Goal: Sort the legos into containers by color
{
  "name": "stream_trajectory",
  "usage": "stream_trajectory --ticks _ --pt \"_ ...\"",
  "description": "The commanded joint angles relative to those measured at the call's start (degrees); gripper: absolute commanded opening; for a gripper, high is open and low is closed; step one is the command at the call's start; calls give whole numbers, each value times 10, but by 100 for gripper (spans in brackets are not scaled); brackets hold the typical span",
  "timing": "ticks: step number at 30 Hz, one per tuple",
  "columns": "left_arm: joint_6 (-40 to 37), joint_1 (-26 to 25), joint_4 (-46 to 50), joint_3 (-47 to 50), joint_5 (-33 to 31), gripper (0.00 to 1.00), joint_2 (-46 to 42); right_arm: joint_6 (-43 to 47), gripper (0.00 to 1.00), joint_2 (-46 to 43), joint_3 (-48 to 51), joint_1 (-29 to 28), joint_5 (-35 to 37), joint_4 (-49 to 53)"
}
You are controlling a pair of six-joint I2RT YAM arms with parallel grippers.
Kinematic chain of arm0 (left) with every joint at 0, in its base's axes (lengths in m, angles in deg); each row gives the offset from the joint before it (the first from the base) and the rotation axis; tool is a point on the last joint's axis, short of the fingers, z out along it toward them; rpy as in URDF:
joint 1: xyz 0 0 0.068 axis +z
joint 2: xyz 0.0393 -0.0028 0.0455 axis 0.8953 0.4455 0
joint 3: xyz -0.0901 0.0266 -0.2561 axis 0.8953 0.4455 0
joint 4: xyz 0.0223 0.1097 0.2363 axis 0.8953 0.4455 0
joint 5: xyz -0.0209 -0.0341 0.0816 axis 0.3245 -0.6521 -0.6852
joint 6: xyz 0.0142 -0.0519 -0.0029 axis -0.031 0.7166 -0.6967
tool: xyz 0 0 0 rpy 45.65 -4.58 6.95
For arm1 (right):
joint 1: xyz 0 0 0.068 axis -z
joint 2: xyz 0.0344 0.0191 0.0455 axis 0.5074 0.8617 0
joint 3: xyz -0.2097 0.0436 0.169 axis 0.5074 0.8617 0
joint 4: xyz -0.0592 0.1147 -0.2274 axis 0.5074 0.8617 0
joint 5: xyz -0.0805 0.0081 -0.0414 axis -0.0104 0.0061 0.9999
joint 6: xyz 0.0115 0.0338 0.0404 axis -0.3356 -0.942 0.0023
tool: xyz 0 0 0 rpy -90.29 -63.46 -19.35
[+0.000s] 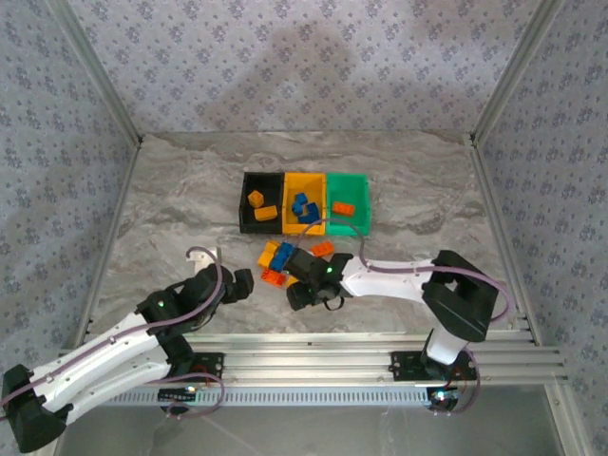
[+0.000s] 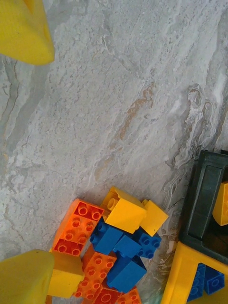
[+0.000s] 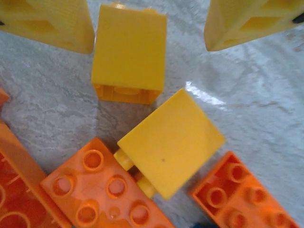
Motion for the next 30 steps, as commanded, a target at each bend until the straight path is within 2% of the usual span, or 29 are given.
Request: stream_trajectory --ticks 1,4,6,10,14,18,22,30 --pt "7 4 26 -24 9 100 -9 -13 59 22 -24 -1 26 17" --pt "11 5 28 -18 13 99 -17 -16 52 33 -24 0 31 21" --pt "14 5 27 -13 14 99 -24 -20 43 36 -22 1 34 19" --pt "12 6 27 -11 14 99 -32 -18 30 15 -22 1 36 25" --pt "12 7 34 -14 9 99 -35 2 26 -37 -39 3 34 50" --pt "25 7 31 -2 9 99 -37 45 26 -50 -110 23 9 48" --pt "41 8 18 14 22 99 -38 71 26 2 -219 56 -11 26" --pt "50 9 14 26 40 99 -45 81 27 206 -450 115 -5 18"
